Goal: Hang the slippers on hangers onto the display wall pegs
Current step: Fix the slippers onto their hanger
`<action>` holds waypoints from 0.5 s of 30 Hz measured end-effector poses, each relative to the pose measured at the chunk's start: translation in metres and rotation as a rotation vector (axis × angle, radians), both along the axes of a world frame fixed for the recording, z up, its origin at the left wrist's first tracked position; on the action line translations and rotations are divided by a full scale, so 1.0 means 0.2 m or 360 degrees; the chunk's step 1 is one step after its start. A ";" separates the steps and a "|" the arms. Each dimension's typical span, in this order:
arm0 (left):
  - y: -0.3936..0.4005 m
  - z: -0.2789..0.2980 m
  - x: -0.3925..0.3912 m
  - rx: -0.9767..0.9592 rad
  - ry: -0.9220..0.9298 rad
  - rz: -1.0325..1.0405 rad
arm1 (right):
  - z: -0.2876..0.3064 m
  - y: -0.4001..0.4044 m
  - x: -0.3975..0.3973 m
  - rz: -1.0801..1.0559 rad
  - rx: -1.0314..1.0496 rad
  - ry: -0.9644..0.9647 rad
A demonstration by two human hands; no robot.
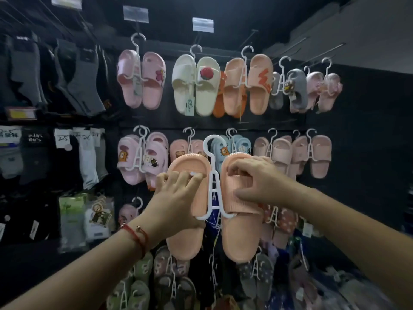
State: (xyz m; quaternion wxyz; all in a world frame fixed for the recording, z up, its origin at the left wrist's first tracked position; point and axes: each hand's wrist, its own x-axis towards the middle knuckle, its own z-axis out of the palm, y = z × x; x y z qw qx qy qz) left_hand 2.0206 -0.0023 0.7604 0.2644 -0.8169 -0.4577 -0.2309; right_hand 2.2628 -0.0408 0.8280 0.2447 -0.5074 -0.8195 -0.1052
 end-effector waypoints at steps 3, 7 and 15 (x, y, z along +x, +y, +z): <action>0.03 0.08 0.11 0.0130 -0.0005 0.0028 | 0.08 0.09 0.05 -0.0007 0.0187 0.0007; 0.10 0.29 0.27 0.0344 0.0000 0.0075 | 0.24 0.26 0.00 -0.0263 0.0364 0.0190; 0.15 0.60 0.35 0.0484 -0.0169 0.0178 | 0.56 0.38 0.00 -0.0134 0.0341 0.0650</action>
